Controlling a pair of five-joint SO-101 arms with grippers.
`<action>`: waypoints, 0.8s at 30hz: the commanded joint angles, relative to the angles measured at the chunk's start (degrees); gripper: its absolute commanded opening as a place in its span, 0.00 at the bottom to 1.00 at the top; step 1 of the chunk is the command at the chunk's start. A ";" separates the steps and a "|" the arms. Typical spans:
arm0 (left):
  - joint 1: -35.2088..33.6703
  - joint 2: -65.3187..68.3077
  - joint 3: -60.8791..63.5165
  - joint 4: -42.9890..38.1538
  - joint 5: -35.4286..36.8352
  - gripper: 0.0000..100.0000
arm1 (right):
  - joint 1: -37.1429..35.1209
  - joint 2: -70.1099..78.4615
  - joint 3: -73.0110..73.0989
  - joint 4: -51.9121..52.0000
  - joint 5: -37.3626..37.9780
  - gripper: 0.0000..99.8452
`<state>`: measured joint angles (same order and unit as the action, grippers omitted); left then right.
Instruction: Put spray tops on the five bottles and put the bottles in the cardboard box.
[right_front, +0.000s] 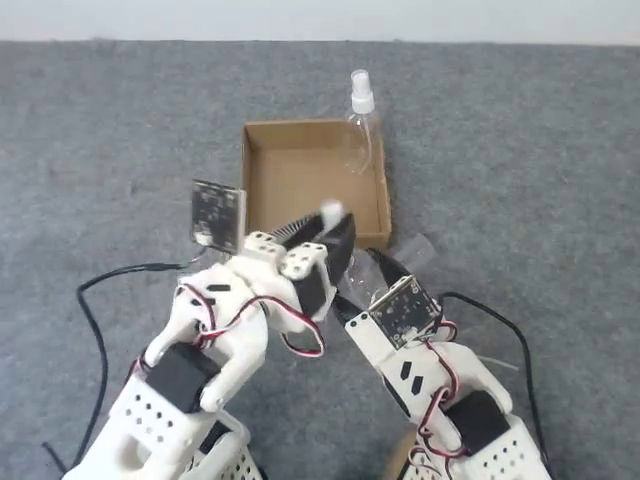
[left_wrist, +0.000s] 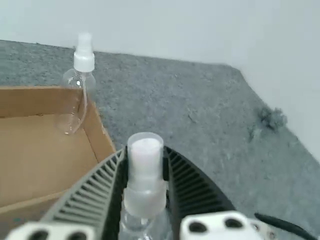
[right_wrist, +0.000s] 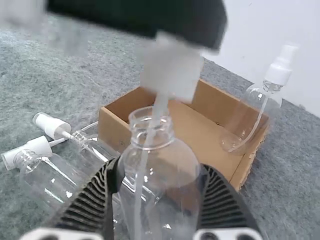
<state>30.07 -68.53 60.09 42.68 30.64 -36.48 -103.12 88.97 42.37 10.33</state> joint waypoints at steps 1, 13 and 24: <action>3.34 -0.97 1.80 -2.29 -2.81 0.01 | 0.92 -0.84 -2.37 -1.01 -0.53 0.02; 7.91 -0.97 4.88 -4.04 -7.03 0.01 | 4.97 -0.84 -2.46 -1.45 -3.96 0.02; 8.53 -0.97 4.88 -3.69 -7.21 0.02 | 4.97 -0.84 -2.46 -1.19 -4.31 0.02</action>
<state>37.36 -69.23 65.36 38.29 24.04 -32.18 -103.03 89.05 42.37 6.90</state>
